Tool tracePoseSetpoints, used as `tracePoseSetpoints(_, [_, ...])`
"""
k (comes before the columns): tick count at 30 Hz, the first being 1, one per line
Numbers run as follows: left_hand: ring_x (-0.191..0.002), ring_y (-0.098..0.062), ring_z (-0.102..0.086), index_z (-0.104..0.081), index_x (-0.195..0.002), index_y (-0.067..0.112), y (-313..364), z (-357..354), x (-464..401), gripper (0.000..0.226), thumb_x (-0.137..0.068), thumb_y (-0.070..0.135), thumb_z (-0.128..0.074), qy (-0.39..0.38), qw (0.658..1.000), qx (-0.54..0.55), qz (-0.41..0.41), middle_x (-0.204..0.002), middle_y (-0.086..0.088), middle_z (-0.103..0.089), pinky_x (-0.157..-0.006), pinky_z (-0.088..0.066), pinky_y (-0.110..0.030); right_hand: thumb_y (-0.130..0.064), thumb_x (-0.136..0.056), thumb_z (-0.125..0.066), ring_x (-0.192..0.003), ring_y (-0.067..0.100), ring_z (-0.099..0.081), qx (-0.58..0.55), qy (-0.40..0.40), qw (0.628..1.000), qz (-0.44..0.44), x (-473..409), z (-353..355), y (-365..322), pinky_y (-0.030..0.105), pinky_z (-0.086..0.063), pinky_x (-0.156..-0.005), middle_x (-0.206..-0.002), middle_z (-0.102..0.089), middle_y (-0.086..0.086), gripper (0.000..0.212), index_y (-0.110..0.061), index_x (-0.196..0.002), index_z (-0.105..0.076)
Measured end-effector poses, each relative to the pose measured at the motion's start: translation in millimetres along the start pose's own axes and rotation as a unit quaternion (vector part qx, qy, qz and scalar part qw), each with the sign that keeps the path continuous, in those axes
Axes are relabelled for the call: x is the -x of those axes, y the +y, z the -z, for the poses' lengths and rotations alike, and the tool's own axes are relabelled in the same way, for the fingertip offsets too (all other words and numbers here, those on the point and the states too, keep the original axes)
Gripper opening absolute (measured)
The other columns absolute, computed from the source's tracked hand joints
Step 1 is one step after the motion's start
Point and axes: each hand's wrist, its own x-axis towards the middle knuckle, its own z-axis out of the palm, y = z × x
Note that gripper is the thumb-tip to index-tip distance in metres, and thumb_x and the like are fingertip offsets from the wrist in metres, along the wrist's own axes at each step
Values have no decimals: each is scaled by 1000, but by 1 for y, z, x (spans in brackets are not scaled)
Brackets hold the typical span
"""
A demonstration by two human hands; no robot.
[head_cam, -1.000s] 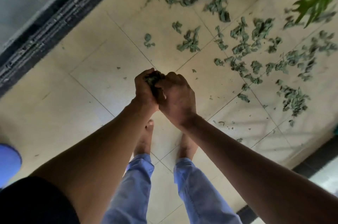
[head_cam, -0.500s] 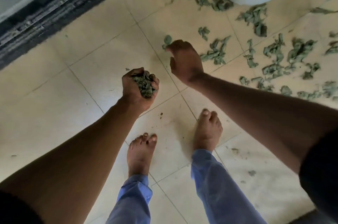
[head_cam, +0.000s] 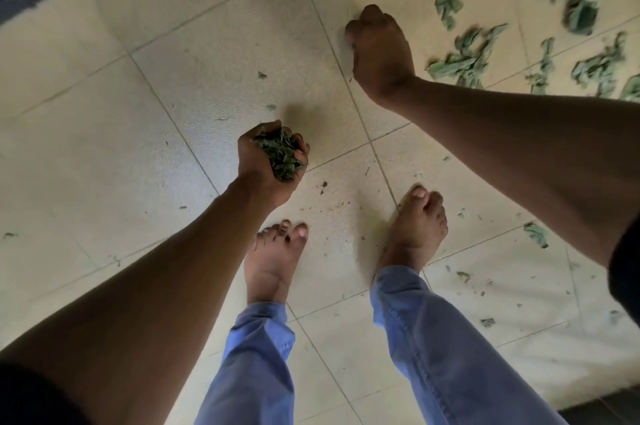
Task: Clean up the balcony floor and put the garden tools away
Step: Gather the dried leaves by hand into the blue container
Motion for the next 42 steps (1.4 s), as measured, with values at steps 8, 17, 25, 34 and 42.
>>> tracePoseSetpoints(8, [-65,-17,-59,-52,-68,16,-8,-5,9,26,-94,22,-52,-5,1000,-5,14,-75,-1,-51,-50,-46,-19,3,-76,-55,-75,9,-63,-186,54,975,-108,45,19,-3,30,-56,-72,-82,-74,0,28,-14,-77,-77])
tracePoseSetpoints(17, [-45,-18,-57,-54,-50,15,-27,-58,17,58,-103,26,-32,-107,992,-60,0,-51,-4,-52,-48,-43,-20,6,-81,-69,-78,16,-68,-351,69,934,-23,146,85,-86,35,-58,-65,-86,-71,4,15,-7,-86,-76])
tracePoseSetpoints(25, [-70,-18,-58,-49,-63,19,-45,-88,5,28,-91,23,-48,-88,991,-103,-3,-67,-1,-47,-75,-46,-29,14,-67,-65,-72,24,-60,-109,51,992,40,122,66,-62,33,-55,-56,-77,-68,9,22,-4,-75,-73])
tracePoseSetpoints(34, [-56,-18,-57,-55,-59,14,-63,-120,-14,45,-100,26,-42,-85,991,-100,-3,-61,-4,-53,-50,-49,-19,12,-75,-55,-83,24,-63,-237,156,959,-3,135,91,-2,27,-51,-72,-88,-68,9,26,-3,-90,-70])
tracePoseSetpoints(42, [-60,-17,-53,-50,-73,17,-92,-120,-41,24,-96,24,-51,-49,995,-79,32,-70,-3,-49,-47,-46,-19,7,-81,-61,-119,33,-51,56,-2,991,-121,114,46,111,39,-56,-86,-137,-51,13,65,-24,-138,-58])
